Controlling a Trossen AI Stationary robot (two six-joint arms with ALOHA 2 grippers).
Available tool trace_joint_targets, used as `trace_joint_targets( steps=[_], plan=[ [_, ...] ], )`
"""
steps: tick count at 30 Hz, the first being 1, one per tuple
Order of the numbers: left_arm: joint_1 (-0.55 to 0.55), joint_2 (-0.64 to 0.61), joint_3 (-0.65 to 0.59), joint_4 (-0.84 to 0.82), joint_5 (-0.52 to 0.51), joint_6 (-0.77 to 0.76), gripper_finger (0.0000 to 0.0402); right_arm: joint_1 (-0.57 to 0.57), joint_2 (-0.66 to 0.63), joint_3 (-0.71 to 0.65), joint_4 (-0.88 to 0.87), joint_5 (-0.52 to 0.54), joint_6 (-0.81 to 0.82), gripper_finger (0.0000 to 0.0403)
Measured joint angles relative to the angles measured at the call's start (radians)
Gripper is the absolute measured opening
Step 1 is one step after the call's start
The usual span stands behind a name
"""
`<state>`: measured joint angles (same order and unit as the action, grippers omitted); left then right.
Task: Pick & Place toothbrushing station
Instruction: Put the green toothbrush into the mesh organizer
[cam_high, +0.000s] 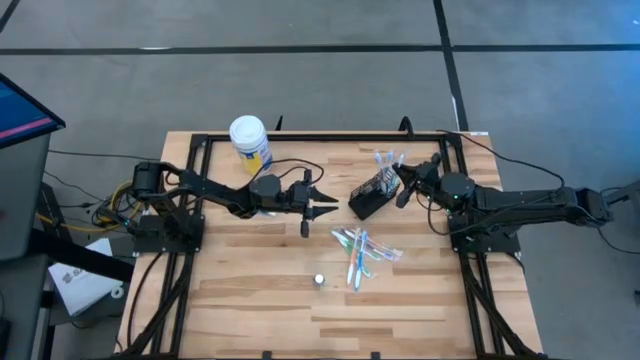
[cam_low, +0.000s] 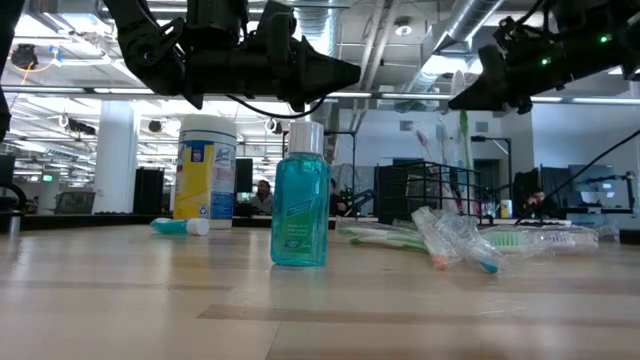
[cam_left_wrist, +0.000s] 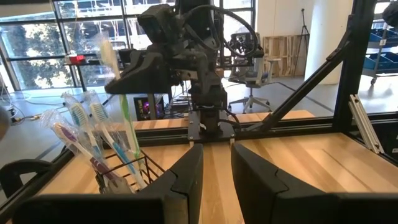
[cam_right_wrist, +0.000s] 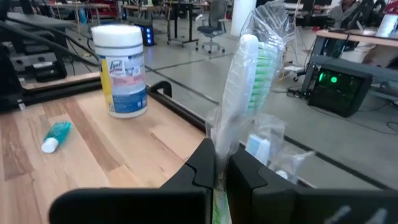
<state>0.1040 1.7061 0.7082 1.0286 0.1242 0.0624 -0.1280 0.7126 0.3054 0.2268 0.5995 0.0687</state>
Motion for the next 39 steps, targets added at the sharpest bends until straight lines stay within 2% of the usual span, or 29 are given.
trace_joint_targets(
  steps=[13, 24, 31, 39],
  plan=[
    [0.0, 0.0, 0.0, -0.003, 0.0, 0.0, 0.0076, 0.0, 0.092, 0.0, 0.052, 0.002, -0.005, 0.0006],
    [0.0, 0.0, 0.0, -0.004, 0.0, 0.0, 0.0076, 0.0, 0.094, -0.002, 0.05, 0.003, 0.001, 0.0006],
    [0.0, 0.0, 0.0, -0.004, 0.0, 0.0, 0.0076, -0.038, 0.092, -0.153, 0.289, -0.024, -0.007, 0.0006],
    [0.0, 0.0, 0.0, -0.003, 0.0, 0.0, 0.0076, -0.064, 0.111, -0.18, 0.313, -0.06, 0.034, 0.0006]
  ],
)
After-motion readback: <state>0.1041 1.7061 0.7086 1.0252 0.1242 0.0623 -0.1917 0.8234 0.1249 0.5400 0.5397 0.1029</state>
